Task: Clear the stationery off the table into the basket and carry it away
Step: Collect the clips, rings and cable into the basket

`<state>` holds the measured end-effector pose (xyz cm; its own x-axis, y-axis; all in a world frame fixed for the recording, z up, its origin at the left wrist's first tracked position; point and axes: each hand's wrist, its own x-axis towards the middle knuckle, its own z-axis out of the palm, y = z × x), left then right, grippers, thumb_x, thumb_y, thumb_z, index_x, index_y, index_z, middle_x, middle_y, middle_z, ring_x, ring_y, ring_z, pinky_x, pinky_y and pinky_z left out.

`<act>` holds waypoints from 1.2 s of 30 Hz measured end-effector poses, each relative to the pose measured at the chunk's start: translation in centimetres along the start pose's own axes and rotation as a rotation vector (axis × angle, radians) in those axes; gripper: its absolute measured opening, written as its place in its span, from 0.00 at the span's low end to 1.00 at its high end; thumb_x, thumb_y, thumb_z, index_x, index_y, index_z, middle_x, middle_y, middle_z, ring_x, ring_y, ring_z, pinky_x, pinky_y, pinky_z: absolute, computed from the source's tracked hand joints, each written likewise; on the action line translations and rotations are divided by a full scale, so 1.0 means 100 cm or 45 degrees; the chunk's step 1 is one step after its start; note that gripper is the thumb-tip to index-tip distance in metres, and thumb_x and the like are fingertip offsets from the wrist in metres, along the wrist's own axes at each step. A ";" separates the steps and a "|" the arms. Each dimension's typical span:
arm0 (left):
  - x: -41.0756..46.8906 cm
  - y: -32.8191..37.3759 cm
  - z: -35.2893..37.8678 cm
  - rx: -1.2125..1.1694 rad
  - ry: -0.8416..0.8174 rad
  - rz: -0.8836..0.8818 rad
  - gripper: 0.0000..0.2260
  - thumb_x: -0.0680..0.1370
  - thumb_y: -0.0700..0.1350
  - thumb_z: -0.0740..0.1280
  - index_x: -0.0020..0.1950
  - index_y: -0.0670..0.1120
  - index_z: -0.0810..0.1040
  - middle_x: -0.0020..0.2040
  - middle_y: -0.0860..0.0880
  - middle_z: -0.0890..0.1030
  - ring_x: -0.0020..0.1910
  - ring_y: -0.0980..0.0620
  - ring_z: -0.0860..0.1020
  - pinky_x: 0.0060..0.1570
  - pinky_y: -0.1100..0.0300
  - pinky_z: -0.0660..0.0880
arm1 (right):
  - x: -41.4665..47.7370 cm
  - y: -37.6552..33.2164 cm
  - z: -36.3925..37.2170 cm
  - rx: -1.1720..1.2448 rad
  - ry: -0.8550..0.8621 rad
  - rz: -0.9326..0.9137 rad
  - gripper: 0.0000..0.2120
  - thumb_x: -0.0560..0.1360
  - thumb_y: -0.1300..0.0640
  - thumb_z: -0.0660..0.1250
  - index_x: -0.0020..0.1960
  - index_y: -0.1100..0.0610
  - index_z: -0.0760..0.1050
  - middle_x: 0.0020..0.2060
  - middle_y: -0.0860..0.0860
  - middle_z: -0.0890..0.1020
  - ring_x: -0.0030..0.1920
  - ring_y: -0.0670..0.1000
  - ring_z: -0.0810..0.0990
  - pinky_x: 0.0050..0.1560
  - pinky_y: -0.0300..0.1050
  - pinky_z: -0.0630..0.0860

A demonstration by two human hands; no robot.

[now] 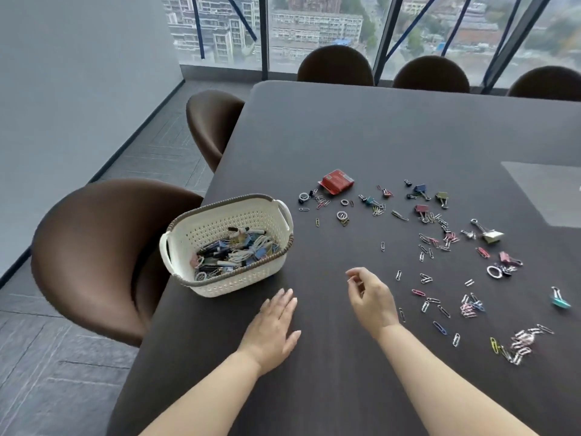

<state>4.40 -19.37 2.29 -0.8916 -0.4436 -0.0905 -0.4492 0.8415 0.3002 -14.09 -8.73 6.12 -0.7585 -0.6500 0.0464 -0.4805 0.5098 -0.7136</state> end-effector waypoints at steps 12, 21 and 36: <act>0.070 0.118 0.055 0.074 -0.327 -0.112 0.53 0.55 0.71 0.17 0.73 0.43 0.33 0.71 0.48 0.29 0.70 0.52 0.29 0.69 0.52 0.34 | -0.051 0.145 -0.086 -0.298 0.046 0.174 0.18 0.71 0.59 0.68 0.60 0.60 0.74 0.60 0.56 0.76 0.62 0.58 0.72 0.63 0.53 0.67; 0.126 0.209 0.079 0.186 -0.398 0.127 0.50 0.52 0.75 0.20 0.68 0.47 0.27 0.69 0.49 0.28 0.68 0.52 0.27 0.69 0.52 0.33 | -0.056 0.239 -0.172 -0.790 -0.165 0.614 0.53 0.64 0.25 0.56 0.74 0.54 0.37 0.74 0.56 0.39 0.73 0.59 0.38 0.71 0.61 0.45; 0.154 0.223 0.081 0.374 -0.341 -0.066 0.49 0.64 0.79 0.41 0.75 0.48 0.48 0.76 0.45 0.50 0.74 0.42 0.42 0.65 0.38 0.34 | -0.009 0.267 -0.171 -0.900 -0.501 0.023 0.53 0.60 0.21 0.48 0.75 0.53 0.47 0.75 0.56 0.52 0.74 0.57 0.45 0.67 0.63 0.42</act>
<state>-19.85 -4.93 -0.09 -0.8334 -0.4243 -0.3541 -0.4563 0.8898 0.0080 -33.81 15.13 -1.02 -0.6217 -0.7219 -0.3040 -0.7341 0.6723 -0.0953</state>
